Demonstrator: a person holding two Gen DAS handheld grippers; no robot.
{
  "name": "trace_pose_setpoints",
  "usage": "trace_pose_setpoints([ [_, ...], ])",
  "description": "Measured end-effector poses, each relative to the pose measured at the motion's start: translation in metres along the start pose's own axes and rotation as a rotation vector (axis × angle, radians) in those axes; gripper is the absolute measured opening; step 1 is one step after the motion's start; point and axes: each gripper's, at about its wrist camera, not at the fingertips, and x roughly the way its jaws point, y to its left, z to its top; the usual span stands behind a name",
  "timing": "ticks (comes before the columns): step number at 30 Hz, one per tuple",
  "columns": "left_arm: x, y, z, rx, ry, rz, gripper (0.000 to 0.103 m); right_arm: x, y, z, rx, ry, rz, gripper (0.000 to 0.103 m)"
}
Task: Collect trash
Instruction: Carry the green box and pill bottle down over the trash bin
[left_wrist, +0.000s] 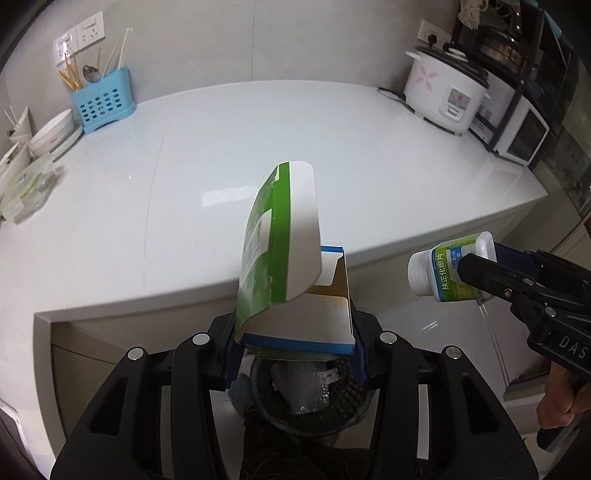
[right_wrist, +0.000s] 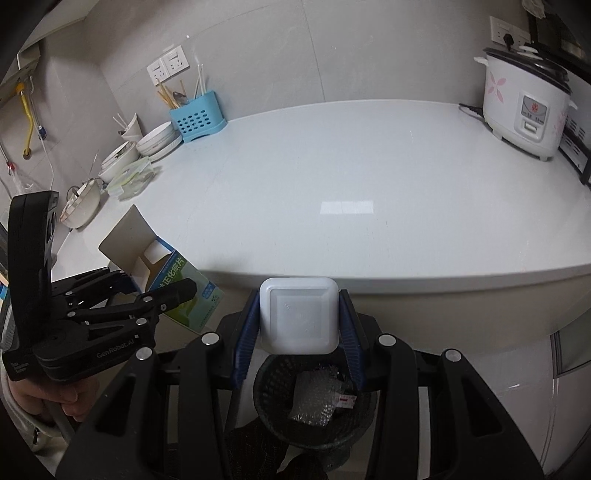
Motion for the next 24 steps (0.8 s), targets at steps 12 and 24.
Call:
trace_pose_setpoints([
  [12, 0.045, -0.011, -0.064, 0.053, 0.035, -0.067, 0.045, 0.043, -0.018, -0.060, 0.024, 0.120, -0.010, 0.039],
  [24, 0.106, 0.000, -0.108, 0.069, 0.142, -0.034, 0.045, 0.110, -0.029, -0.101, 0.020, 0.247, -0.017, 0.039],
])
